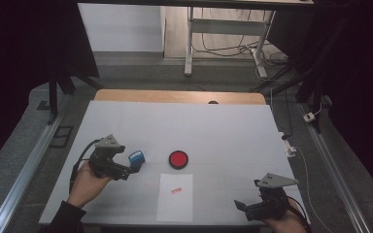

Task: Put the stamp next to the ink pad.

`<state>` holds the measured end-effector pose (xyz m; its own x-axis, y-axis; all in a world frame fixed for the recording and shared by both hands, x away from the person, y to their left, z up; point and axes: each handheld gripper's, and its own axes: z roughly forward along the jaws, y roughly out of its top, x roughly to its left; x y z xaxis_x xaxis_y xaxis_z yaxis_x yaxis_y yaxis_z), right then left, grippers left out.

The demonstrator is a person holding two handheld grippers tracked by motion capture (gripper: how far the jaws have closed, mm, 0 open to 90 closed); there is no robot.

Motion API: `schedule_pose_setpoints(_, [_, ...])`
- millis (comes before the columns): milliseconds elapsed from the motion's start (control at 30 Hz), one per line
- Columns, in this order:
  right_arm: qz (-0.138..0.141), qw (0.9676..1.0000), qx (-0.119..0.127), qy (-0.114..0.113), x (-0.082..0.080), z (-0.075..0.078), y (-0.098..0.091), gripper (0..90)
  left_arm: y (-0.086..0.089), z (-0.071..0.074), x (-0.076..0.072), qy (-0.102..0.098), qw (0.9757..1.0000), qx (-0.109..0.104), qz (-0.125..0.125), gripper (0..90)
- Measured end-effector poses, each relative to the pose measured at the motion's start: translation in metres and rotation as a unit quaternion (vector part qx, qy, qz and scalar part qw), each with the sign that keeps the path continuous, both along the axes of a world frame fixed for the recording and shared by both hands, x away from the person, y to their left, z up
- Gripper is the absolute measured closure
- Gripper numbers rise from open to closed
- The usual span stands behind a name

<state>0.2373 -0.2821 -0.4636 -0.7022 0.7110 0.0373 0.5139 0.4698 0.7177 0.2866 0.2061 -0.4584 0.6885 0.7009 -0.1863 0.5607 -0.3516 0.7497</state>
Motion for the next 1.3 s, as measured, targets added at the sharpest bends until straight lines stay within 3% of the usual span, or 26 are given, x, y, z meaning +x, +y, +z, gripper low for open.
schedule_pose_setpoints(133, [-0.001,1.0000,0.000,0.001,0.000,0.000,0.000,0.0,0.004,0.003,-0.010,0.000,0.9997,-0.025,-0.002,0.0])
schedule_pose_setpoints(267, [-0.003,1.0000,0.003,0.002,0.000,0.000,0.000,0.0,0.009,0.004,-0.020,0.003,0.9994,-0.034,0.001,0.0])
schedule_pose_setpoints(700, [-0.008,1.0000,0.005,0.002,0.001,0.000,-0.001,0.0,0.025,0.004,-0.055,-0.009,0.9992,-0.037,0.013,0.0])
schedule_pose_setpoints(1067, [-0.010,0.9999,0.005,0.001,0.001,0.000,-0.001,0.0,0.033,-0.001,-0.078,-0.016,0.9993,-0.025,0.022,0.0])
schedule_pose_setpoints(1300, [-0.009,1.0000,0.003,0.000,0.001,0.000,-0.001,0.0,0.043,-0.008,-0.091,-0.010,0.9991,-0.024,0.034,0.0])
